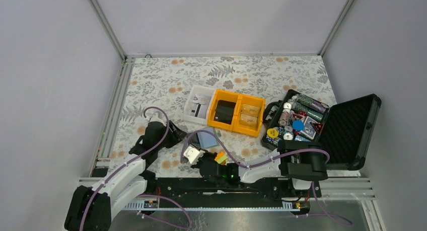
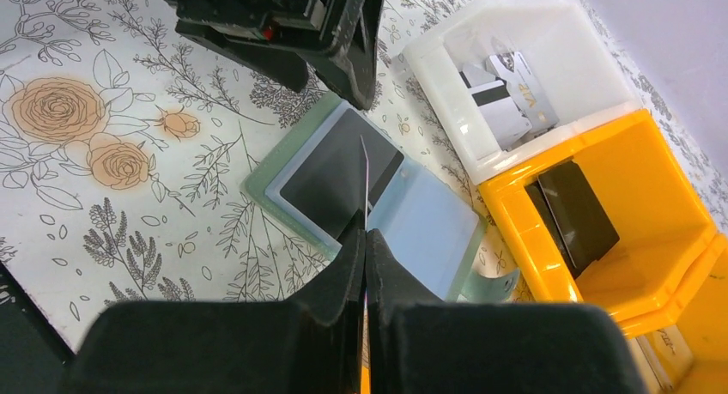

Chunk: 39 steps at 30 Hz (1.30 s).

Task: Put the credit cards into the card holder
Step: Pick up the credit card from the card holder.

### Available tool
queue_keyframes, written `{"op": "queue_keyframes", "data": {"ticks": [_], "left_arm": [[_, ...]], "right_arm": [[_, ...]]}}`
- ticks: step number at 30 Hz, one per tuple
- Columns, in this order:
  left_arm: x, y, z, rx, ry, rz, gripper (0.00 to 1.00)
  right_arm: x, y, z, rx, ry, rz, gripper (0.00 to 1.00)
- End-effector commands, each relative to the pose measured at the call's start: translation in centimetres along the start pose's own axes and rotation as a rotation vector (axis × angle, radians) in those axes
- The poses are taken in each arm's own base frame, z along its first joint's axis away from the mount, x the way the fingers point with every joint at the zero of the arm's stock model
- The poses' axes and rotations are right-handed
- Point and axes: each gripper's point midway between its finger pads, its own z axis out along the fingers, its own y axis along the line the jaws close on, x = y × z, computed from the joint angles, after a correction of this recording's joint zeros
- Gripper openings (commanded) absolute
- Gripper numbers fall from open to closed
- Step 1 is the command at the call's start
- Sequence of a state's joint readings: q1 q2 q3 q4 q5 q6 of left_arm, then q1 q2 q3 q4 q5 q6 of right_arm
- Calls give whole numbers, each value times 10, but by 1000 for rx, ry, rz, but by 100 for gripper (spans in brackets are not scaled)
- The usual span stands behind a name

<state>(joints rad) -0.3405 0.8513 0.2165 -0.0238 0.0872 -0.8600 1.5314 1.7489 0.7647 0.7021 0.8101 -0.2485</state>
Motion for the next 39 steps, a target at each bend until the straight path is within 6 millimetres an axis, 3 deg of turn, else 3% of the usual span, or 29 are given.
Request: {"op": "queue_keyframes", "data": {"ticks": [1,5,11,16,18,21,28,39], "left_arm": [[-18,-12,-9,21,-58,26,52],[-20,-26,-20,68,-50,-7,56],[-19,-65,-40,222,-8,-166,84],[-4,-70,-40,254,80,-235,86],[6,-69,-39,253,136,-249,84],[16,-71,-38,281,183,-284,74],[17,-76,-43,314,191,-311,48],[23,-77,-41,330,223,-330,42]], "right_arm": [[-23,-13,-8,28,-59,133,0],[-25,-20,-14,34,-82,144,0],[-29,-24,-13,39,-98,69,0],[-36,-28,-11,62,-123,11,0],[-39,-29,-10,71,-132,-25,0],[-42,-29,-7,80,-138,-69,0],[-41,-20,-2,73,-143,-157,0],[-37,-3,1,44,-144,-223,0]]}}
